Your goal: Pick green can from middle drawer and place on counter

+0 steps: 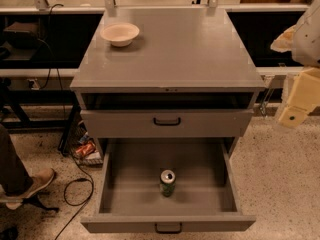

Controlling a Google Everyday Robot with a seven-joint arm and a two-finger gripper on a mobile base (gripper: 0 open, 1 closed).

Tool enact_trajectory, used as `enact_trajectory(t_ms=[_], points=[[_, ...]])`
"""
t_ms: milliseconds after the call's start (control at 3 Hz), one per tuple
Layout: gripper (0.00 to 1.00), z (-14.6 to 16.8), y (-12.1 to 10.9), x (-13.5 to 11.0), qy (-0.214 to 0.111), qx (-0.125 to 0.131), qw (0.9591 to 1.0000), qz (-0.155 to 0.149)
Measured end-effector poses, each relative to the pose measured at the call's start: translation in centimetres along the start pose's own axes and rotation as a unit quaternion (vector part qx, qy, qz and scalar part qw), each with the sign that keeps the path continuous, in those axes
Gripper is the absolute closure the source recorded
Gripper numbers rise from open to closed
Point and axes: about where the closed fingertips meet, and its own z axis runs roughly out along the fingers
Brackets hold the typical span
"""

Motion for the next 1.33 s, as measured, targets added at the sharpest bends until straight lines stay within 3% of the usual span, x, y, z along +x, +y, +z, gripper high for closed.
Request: enact_trajectory(t_ms=[333,667,1000,1333], points=[[0.00,0.0,0.0,0.0,0.000,0.000,1.0000,0.000],[0.00,2.2,0.7,-0.3,-0.027,-0.022,0.9993,0.014],[0.00,10.4,3.2,-1.9,-0.114,-0.095,0.9875,0.055],[0.00,17.3,5.7,-4.1,-0.197,-0.147,0.9643,0.098]])
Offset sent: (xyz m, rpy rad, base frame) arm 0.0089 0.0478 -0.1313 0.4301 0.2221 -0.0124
